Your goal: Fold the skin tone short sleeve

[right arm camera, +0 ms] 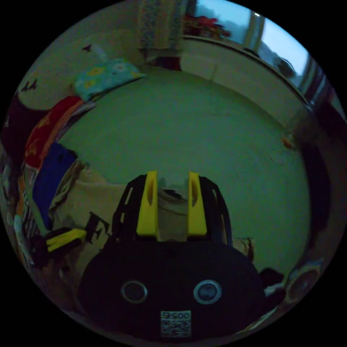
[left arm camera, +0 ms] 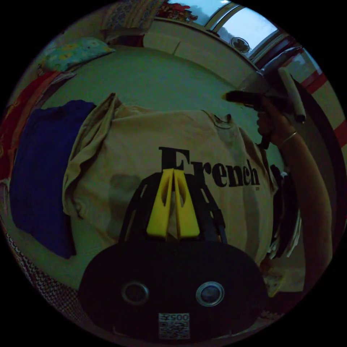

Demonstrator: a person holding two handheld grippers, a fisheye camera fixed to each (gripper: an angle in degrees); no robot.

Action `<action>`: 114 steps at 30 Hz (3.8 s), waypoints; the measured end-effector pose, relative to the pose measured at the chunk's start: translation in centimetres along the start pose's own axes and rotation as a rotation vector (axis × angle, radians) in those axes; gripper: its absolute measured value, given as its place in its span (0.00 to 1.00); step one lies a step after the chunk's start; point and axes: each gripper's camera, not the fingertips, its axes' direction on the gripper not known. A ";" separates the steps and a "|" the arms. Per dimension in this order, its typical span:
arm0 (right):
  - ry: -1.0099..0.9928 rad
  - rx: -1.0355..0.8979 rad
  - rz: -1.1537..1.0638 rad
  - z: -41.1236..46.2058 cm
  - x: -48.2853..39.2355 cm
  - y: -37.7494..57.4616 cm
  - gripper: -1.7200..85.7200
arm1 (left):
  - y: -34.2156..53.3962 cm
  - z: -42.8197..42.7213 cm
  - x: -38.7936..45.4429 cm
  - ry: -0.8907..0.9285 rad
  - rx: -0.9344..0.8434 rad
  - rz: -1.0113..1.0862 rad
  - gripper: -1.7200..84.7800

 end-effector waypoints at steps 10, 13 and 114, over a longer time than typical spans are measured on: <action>-0.154 -0.172 -0.293 6.4 -13.1 -6.7 0.16 | 0.8 -2.0 -3.5 0.056 0.026 -0.064 0.02; -0.133 -0.197 -0.340 6.8 -15.2 -6.6 0.16 | 1.2 -2.6 -4.2 0.064 0.028 -0.067 0.02; 0.121 -0.075 0.634 -65.7 4.9 139.2 0.07 | 61.0 -47.0 13.6 -0.115 -0.106 0.167 0.15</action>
